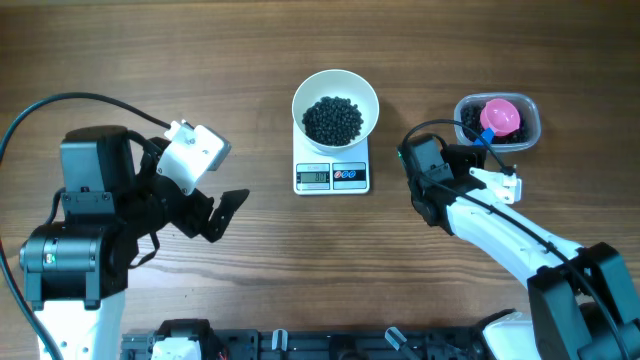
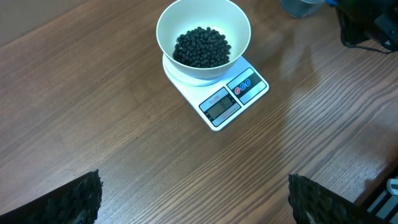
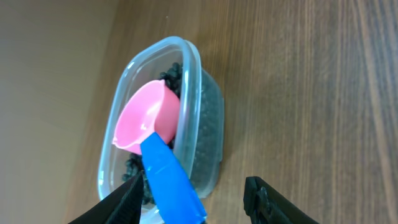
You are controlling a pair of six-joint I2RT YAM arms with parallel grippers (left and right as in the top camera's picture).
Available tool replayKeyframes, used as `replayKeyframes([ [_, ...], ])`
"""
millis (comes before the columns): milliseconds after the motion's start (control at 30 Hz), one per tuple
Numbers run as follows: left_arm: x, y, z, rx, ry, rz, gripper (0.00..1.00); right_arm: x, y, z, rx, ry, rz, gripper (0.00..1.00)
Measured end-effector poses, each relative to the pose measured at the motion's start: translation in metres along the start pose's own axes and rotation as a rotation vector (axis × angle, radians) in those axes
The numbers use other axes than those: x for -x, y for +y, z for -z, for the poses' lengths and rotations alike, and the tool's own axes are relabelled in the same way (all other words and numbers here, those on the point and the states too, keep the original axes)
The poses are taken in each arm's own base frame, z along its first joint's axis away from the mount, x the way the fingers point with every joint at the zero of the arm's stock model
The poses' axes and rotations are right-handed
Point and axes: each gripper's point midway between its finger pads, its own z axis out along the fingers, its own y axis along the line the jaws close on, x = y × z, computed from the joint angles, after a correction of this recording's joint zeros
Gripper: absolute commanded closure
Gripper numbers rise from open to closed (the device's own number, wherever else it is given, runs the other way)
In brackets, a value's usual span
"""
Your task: Scoop item into bowl and weigh 150g on scale
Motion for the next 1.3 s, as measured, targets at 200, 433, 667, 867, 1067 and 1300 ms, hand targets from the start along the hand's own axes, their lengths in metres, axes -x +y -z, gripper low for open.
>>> replayKeyframes([
  [200,0.000,0.000,0.000,0.000,0.000,0.000,0.00,0.009,-0.011,0.001,-0.035,-0.033,0.068,0.40],
  [433,0.000,0.000,0.000,0.000,0.000,0.000,0.00,0.022,0.015,0.017,0.037,0.015,0.038,0.40],
  [667,0.000,0.000,0.000,0.000,0.000,0.000,0.00,0.023,0.059,0.051,0.172,0.296,0.253,0.48],
  [867,0.000,0.000,0.000,0.000,0.000,0.000,0.00,0.026,0.060,0.047,0.163,0.502,0.392,0.92],
  [1067,0.000,0.000,0.000,0.000,0.000,0.000,0.00,0.023,0.073,0.048,0.201,0.632,0.370,0.95],
  [1300,0.000,0.000,0.000,0.000,0.000,0.000,0.00,0.020,0.067,0.030,0.054,0.711,0.402,0.67],
])
